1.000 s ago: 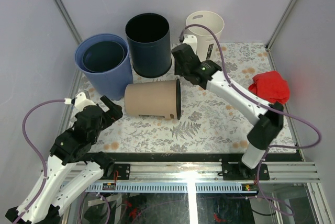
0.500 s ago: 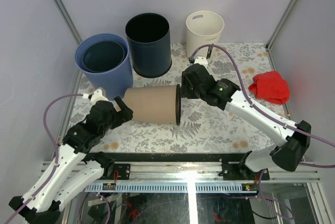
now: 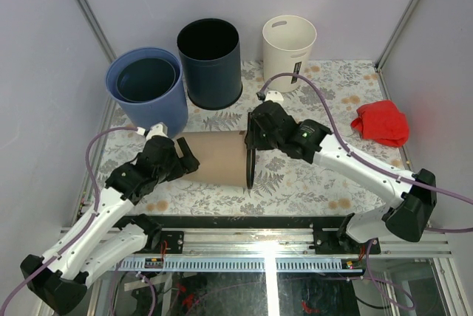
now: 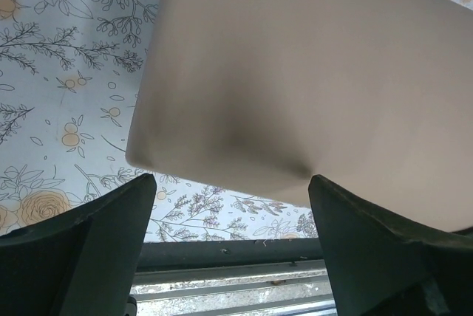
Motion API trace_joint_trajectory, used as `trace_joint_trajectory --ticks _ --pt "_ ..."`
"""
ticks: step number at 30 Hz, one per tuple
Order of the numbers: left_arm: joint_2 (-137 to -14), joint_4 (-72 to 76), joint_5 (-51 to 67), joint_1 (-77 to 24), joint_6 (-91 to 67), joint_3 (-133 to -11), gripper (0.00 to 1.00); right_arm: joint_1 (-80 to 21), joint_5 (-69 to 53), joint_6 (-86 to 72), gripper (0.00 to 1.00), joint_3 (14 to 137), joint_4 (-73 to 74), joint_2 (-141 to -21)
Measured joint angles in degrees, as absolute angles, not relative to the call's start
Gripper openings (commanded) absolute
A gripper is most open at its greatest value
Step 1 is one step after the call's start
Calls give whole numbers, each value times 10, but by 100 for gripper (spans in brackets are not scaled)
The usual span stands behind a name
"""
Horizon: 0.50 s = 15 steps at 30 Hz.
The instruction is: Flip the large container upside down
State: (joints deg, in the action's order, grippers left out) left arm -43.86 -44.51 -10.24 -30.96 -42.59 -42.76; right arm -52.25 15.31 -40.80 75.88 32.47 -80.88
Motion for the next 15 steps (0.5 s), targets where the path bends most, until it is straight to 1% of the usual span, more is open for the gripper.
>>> trace_joint_trajectory --ticks 15 --pt "-464 -435 -103 -319 -426 -420 85 -540 123 -436 48 734 299 -836"
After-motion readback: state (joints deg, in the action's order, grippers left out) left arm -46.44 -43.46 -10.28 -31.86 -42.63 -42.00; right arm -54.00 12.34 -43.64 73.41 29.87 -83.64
